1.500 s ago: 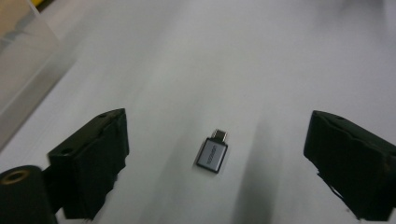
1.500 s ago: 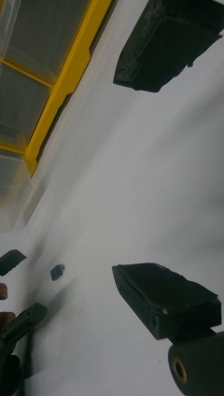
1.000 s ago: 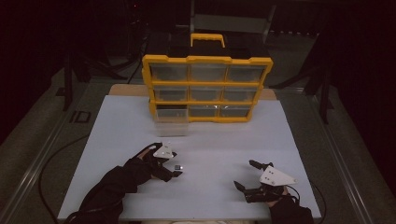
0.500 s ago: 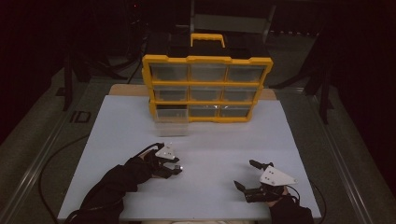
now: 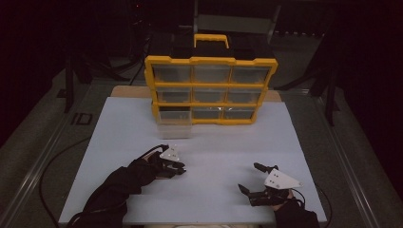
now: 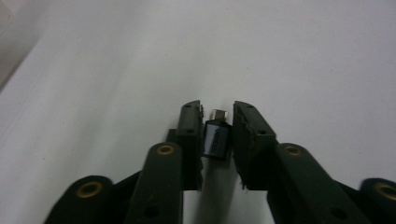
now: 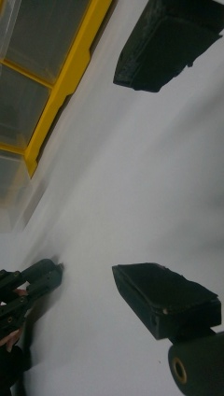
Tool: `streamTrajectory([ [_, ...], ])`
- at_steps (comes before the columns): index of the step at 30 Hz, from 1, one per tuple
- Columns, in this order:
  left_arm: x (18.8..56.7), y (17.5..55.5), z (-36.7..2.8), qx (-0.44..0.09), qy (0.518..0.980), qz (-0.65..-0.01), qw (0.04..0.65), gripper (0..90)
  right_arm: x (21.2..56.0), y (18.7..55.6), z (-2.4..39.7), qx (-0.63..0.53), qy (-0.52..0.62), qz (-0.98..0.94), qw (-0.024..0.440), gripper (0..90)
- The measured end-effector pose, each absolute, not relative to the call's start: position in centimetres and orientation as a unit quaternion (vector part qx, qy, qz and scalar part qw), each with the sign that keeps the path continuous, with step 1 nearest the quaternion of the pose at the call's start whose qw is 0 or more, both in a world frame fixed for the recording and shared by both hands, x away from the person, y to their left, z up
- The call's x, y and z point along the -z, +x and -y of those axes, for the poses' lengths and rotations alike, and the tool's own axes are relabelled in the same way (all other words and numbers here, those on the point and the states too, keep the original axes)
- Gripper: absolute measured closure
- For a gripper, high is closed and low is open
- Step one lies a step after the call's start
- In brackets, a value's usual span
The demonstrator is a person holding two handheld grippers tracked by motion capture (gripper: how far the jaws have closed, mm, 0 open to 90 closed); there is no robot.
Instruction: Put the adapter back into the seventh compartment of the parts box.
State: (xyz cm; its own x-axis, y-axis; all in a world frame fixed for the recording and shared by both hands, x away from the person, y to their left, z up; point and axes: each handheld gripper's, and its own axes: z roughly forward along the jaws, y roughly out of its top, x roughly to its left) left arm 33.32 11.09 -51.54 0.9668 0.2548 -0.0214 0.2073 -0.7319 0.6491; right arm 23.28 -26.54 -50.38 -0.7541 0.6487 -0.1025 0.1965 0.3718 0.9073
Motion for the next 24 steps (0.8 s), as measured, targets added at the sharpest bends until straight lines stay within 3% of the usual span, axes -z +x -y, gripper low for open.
streamTrajectory([
  [24, 49.7, 33.1, -10.9, -0.033, 0.929, -0.129, 0.346, 76.4, 50.4, 23.3, 26.5, -0.494, 0.266, -0.795, 0.228, 8.2],
])
